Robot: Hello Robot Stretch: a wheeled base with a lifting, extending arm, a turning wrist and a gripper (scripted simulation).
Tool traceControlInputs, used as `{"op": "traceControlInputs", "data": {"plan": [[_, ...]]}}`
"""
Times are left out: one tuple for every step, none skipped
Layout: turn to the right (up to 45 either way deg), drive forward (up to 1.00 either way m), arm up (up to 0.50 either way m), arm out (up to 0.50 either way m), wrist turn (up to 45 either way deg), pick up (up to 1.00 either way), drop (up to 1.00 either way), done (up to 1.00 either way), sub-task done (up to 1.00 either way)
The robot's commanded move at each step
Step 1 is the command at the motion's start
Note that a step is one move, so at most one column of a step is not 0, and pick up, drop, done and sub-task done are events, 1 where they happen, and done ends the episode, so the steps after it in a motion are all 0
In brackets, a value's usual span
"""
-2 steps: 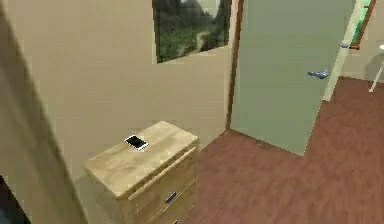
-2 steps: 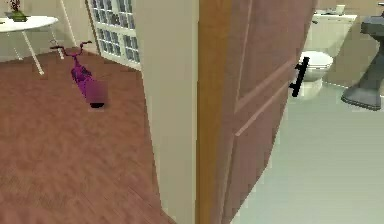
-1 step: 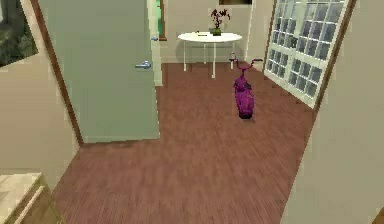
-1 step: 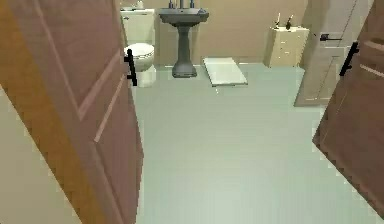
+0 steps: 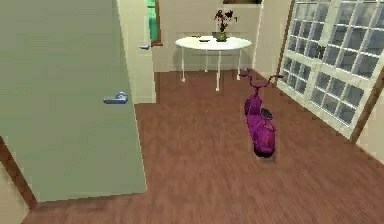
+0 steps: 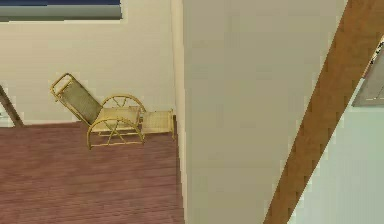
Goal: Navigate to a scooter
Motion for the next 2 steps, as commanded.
{"op": "traceControlInputs", "data": {"plan": [[9.0,0.0,0.0,0.0,0.0,0.0,0.0,0.0,0.0],[0.0,1.0,0.0,0.0,0.0,0.0,0.0,0.0,0.0]]}}
